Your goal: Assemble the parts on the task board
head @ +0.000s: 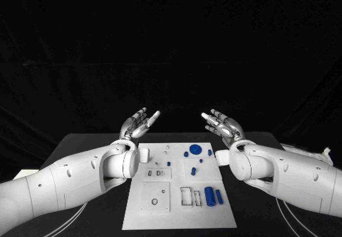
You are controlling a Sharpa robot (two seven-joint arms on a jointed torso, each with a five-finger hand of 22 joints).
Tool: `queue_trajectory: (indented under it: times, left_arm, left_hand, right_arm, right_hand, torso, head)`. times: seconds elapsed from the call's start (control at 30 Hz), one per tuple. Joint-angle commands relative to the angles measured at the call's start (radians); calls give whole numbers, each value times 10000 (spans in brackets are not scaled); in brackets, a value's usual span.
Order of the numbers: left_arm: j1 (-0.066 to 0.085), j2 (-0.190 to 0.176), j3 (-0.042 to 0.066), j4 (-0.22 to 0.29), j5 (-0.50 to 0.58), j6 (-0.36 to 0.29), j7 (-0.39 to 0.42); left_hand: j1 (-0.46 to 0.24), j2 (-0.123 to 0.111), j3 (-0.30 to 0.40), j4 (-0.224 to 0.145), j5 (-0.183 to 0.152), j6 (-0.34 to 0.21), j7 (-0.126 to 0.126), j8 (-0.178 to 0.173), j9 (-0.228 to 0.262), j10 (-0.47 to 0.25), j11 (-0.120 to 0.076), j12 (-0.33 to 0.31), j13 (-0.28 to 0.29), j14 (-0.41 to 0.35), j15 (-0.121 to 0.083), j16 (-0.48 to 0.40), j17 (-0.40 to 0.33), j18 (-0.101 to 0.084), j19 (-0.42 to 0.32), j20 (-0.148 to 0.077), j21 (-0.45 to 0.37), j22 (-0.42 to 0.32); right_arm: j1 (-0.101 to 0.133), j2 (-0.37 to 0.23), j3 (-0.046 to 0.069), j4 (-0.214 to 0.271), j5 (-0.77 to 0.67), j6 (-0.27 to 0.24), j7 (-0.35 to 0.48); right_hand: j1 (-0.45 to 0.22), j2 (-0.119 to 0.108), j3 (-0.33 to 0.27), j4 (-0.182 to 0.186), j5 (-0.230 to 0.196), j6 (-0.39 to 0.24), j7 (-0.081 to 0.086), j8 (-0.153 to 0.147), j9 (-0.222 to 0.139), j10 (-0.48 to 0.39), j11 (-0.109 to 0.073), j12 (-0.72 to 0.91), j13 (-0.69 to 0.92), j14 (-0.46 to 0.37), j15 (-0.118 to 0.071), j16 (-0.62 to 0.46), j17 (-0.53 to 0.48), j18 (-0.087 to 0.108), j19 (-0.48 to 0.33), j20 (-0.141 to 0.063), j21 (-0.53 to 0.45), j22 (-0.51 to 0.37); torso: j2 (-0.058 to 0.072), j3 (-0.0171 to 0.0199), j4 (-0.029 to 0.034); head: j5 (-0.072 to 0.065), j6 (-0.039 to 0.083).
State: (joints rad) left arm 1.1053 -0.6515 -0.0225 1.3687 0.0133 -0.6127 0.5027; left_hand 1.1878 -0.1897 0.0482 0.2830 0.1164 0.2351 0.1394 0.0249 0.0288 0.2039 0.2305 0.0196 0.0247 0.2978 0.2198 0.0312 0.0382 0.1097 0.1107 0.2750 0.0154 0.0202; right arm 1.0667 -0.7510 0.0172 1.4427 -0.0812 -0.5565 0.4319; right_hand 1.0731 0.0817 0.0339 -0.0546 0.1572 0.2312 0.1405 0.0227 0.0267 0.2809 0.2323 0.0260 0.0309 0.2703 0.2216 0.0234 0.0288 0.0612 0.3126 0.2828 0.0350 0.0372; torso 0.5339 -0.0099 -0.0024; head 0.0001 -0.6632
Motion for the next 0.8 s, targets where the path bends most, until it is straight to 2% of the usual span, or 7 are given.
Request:
queue_trajectory:
  times: [0.03,0.3,0.43,0.53,0.63,0.73,0.8]
  left_arm:
    - [31,54,1,-58,14,866,127]
    - [31,54,1,-58,14,866,127]
    - [26,-210,1,-48,209,1062,212]
    - [28,-317,0,-14,309,1092,342]
    - [31,-464,0,51,352,1216,439]
    - [35,-666,0,178,387,1477,480]
    - [42,-855,0,334,385,1702,459]
  left_hand:
    - [492,-55,31,170,92,200,1362,58,25,71,143,71,27,183,81,76,32,227,36,158,67,19]
    - [524,12,106,167,74,310,1436,79,39,189,209,91,41,356,125,113,60,210,144,172,110,47]
    - [632,246,333,151,32,744,1516,147,83,709,304,155,88,1198,220,285,168,122,587,179,286,144]
    - [898,744,713,93,-63,2010,1541,386,212,2275,361,402,225,3341,236,804,423,79,1998,156,855,426]
    - [1466,902,799,-108,-150,3615,1439,729,372,3731,193,611,308,4947,-47,1272,592,390,4845,157,1999,951]
    - [1801,1052,684,-345,-191,5085,1299,1012,485,5948,-38,1006,460,5908,-346,1510,641,664,6037,123,2432,1057]
    - [1957,1150,603,-536,-202,6047,1170,1179,542,6689,-197,1163,470,6575,-540,1672,679,760,6727,19,2673,1096]
  right_arm:
    - [31,65,28,-222,-1054,2058,-666]
    - [69,134,66,-508,-1429,2879,-942]
    - [94,-38,67,-733,-2350,2347,-658]
    - [101,-39,69,-849,-2931,1934,-363]
    - [112,-63,71,-926,-3302,1505,-104]
    - [152,-74,75,-1034,-3711,1287,-10]
    - [201,-61,77,-1153,-4171,1260,-79]
  right_hand:
    - [583,58,19,-217,90,230,1397,67,35,276,131,80,33,230,102,83,31,94,200,103,54,28]
    - [864,145,18,-480,88,513,1453,89,57,668,191,110,60,558,162,109,55,131,331,97,76,45]
    - [1129,203,20,-702,117,920,1488,127,91,1209,239,155,96,1129,219,159,95,297,781,92,160,100]
    - [1548,251,65,-1004,252,1966,1519,266,186,2576,258,323,193,2849,155,389,220,605,2224,90,509,281]
    - [2129,245,273,-1451,589,3571,1269,520,324,5062,-46,723,355,5930,-274,1020,436,1106,4607,42,1359,620]
    - [2350,248,415,-1688,527,5026,1090,745,430,6275,-298,996,388,6908,-570,1232,431,1248,5459,-109,1714,682]
    - [2432,234,508,-1832,411,5971,967,870,481,6748,-461,1073,364,7616,-807,1399,447,1257,6161,-381,2014,750]
  torso:
    - [-3,-5,-2]
    - [-3,-5,-2]
    - [20,23,-27]
    - [11,11,-22]
    - [33,-1,3]
    - [97,-4,38]
    - [165,-8,51]
  head:
    - [-3,-4]
    - [-3,-4]
    - [86,14]
    - [87,11]
    - [81,27]
    - [38,29]
    - [28,41]
